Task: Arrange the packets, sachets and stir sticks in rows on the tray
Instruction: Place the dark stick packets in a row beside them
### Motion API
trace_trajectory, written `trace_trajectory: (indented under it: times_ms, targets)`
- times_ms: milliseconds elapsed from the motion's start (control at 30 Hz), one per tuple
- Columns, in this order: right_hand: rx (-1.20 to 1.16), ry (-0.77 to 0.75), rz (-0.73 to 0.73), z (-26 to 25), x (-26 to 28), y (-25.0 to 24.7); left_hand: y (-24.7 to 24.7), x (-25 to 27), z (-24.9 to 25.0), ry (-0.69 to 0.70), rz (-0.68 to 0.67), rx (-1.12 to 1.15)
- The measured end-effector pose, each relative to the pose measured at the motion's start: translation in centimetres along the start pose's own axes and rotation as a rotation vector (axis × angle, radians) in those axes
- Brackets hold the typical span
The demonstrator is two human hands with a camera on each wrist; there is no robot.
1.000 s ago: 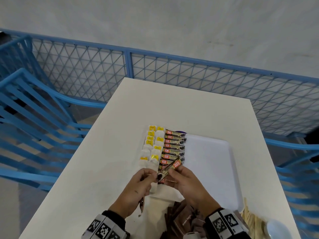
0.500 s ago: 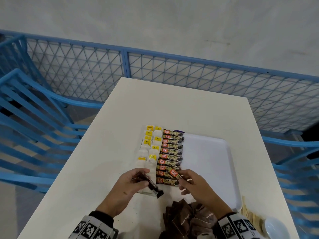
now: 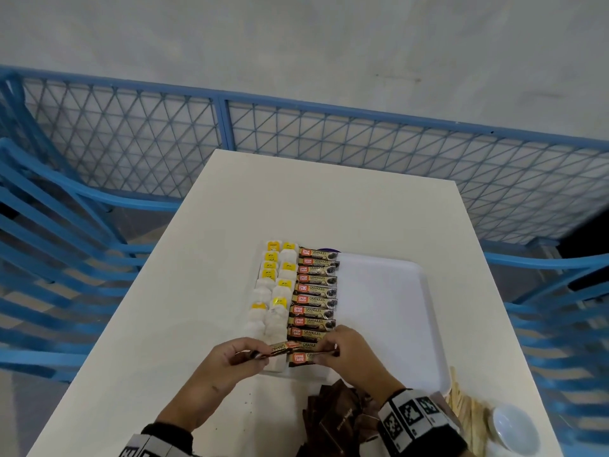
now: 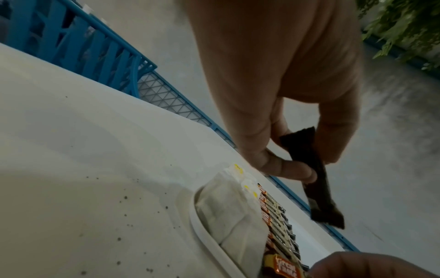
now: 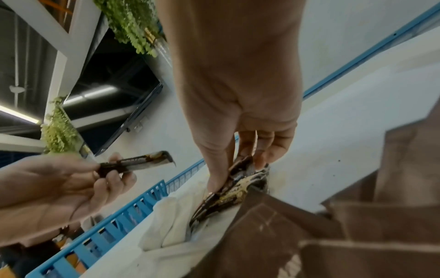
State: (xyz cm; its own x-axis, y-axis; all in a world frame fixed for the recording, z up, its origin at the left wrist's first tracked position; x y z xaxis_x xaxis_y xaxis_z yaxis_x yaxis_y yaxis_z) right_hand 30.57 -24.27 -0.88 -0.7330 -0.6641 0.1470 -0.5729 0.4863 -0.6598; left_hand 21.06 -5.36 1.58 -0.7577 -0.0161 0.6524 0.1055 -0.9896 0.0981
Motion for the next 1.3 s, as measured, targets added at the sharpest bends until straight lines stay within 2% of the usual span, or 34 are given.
trace_trajectory:
  times_ms: [233, 433, 567, 667, 833, 933, 1000, 1067, 1200, 1300]
  targets:
    - [0.14, -0.019, -0.048, 0.7, -0.8, 1.2, -0.9, -0.1, -0.5, 0.057, 0.102, -0.029]
    - [0.155, -0.023, -0.032, 0.8, -0.6, 1.3, -0.1, -0.9, -0.8, 0.14, 0.192, -0.215]
    - [0.095, -0.026, 0.072, 1.0, 0.1, 0.2, 1.2, -1.6, -0.7, 0.201, 0.26, -0.435]
    - [0.051, -0.019, 0.176, 1.5, 1.3, -1.6, 2.4, -2.1, -0.4, 0.213, 0.272, -0.495]
    - [0.023, 0.058, 0.284, 2.3, 3.8, -4.1, 4.3, -3.3, -0.9, 0.194, 0.212, -0.492]
    - [-0.012, 0.136, 0.178, 2.0, 4.5, -3.7, 4.9, -3.8, -0.8, 0.197, 0.203, -0.362]
    - [-0.075, 0.185, 0.076, 1.5, 4.3, -2.9, 5.3, -3.7, -0.3, 0.217, 0.206, -0.263]
    - [-0.222, 0.193, 0.051, 0.7, 3.8, -2.3, 6.0, -3.5, 0.2, 0.246, 0.179, -0.218]
    - [-0.615, 0.162, 0.148, -0.7, 2.6, -2.0, 7.4, -3.1, 0.4, 0.31, 0.062, -0.275]
    - [-0.683, 0.213, 0.197, -0.4, 2.1, -1.6, 7.5, -2.9, -0.6, 0.265, 0.053, -0.414]
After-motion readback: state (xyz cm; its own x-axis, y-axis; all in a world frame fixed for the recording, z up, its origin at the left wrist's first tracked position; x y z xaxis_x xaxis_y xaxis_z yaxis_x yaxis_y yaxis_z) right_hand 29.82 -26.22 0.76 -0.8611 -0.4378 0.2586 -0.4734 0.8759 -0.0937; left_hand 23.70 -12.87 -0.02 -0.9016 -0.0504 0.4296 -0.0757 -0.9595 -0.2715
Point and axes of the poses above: each hand's wrist, its own x-axis away from the middle knuckle, its own y-axis out of the palm, z = x × y, the point moved 6 cm from there along -x, towards the middle knuckle, and after that the axes turned 14 degrees about -y, right-handed, at the moved point
